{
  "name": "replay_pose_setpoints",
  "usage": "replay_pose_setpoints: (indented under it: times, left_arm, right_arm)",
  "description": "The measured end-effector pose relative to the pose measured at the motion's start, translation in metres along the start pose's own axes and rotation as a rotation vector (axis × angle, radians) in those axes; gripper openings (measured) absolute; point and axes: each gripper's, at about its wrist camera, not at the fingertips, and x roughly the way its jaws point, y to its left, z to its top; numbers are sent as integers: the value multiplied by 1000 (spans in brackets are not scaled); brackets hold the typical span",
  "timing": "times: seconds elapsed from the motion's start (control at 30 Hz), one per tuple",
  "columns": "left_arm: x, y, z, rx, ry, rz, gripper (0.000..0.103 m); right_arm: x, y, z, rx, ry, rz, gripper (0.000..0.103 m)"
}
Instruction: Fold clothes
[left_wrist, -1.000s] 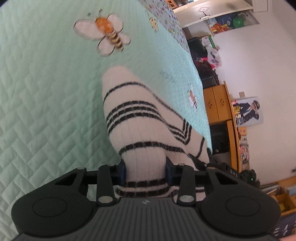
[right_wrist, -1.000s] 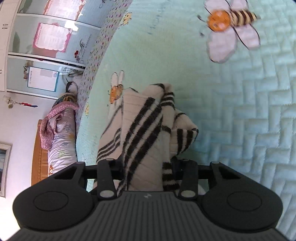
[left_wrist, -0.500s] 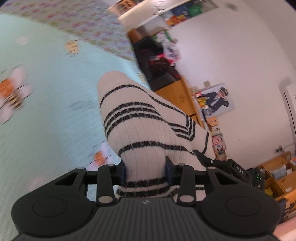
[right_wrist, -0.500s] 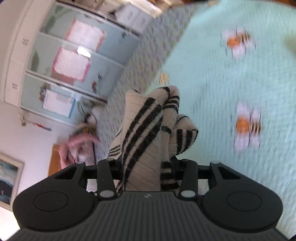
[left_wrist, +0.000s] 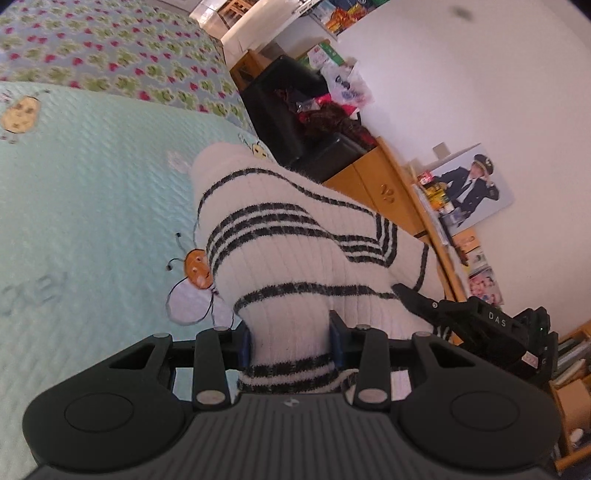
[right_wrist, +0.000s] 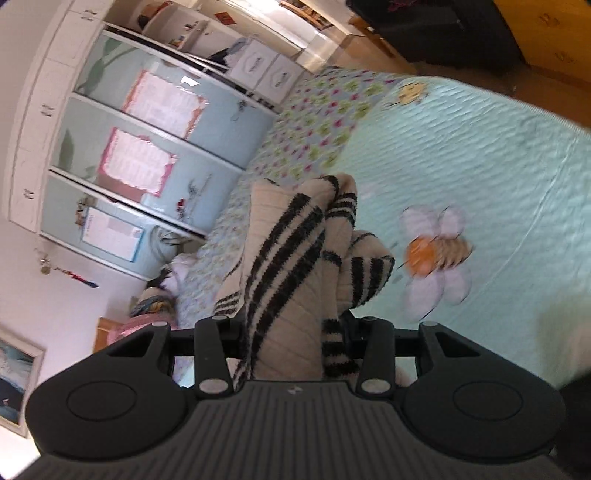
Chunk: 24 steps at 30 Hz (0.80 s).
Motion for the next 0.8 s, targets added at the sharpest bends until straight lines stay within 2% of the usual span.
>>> replay_pose_setpoints:
  times: [0.07,0.23,0.3,0.33,0.4,0.47,0.5,0.53,0.6,0.7,0.8]
  left_arm:
    - [33,7,6,2,9,12,41]
    - [86,11,13,47,7,32,41]
    - [104,17,11,47,7,43,45]
    - [114,21,7,68,4,69,46]
    - [143,37,-1,66,34,157,52]
    - [168,60,-12,49,102,274,48]
    - [171,68,-16,49,100,283,56]
    - [167,74,-19,26,78,262,57]
    - [152,73,-21,11,51,257,54]
    - [129,48,-22,117,44,304,53]
    - [113,21,-25,201,50,374,56]
  right_arm:
    - [10,-24,15,2,5,-13,45]
    - [32,-73,40,10,-4,-18,45]
    - [42,-93,47,19,-13,-20,45]
    - [49,-106,50,19,-16,-30,46]
    - [63,-132,53,28,-19,-59,54]
    - [82,-163,47,75,0,-160,64]
    - [90,-176,43,97,12,-226,64]
    - [94,-189,38,124,16,-258,65]
    - [87,-202,31,184,-10,-206,72]
    - [67,-199,25,207,-29,-201,74]
    - [46,-176,25,129,-27,-320,74]
